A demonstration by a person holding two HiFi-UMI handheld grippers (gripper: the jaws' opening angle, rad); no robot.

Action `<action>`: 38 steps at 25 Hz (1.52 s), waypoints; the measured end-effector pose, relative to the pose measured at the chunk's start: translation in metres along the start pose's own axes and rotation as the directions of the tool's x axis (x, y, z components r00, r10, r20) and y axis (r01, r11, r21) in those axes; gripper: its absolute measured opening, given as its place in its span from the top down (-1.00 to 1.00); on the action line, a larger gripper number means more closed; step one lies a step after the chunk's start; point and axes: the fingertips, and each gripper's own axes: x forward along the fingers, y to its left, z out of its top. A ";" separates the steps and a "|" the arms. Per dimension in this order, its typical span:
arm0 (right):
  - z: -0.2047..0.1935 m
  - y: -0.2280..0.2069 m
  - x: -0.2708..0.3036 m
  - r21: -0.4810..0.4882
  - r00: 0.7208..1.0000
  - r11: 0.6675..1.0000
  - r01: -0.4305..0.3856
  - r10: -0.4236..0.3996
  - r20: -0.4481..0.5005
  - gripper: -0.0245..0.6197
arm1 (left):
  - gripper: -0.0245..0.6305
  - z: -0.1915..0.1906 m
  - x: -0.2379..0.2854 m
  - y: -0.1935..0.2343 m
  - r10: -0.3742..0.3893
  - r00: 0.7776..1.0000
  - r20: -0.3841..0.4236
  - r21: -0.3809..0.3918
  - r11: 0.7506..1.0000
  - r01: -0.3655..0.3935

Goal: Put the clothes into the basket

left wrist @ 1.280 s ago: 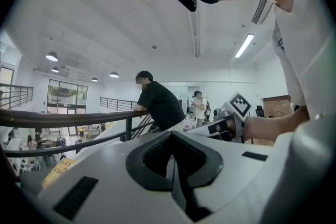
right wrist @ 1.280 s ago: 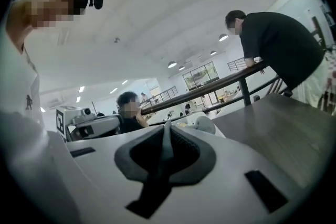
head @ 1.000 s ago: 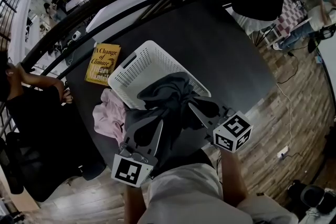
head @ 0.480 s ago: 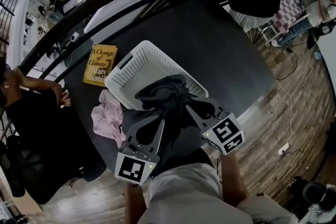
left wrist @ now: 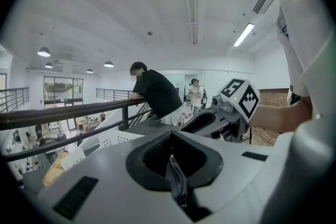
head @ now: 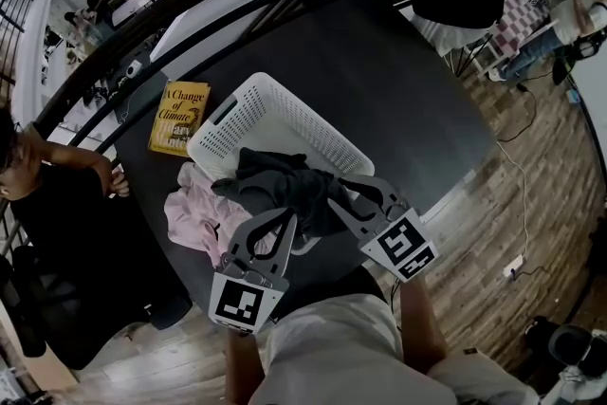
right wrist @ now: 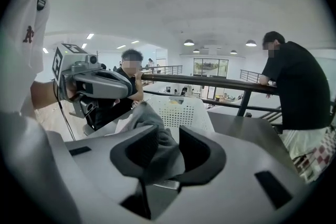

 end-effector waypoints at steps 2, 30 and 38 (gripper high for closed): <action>0.002 0.004 0.000 -0.003 1.000 1.000 -0.011 0.011 0.016 0.53 | 0.92 -0.001 -0.002 0.000 0.004 1.000 0.008 -0.010 1.000 -0.004; 0.105 0.075 -0.008 -0.032 0.836 0.947 -0.318 0.297 0.461 0.87 | 0.92 0.027 -0.098 0.035 0.239 0.930 0.278 -0.100 0.971 -0.219; 0.109 0.109 0.007 -0.067 0.804 0.912 -0.404 0.389 0.450 0.87 | 0.92 0.011 -0.132 0.038 0.324 0.909 0.262 -0.151 0.944 -0.293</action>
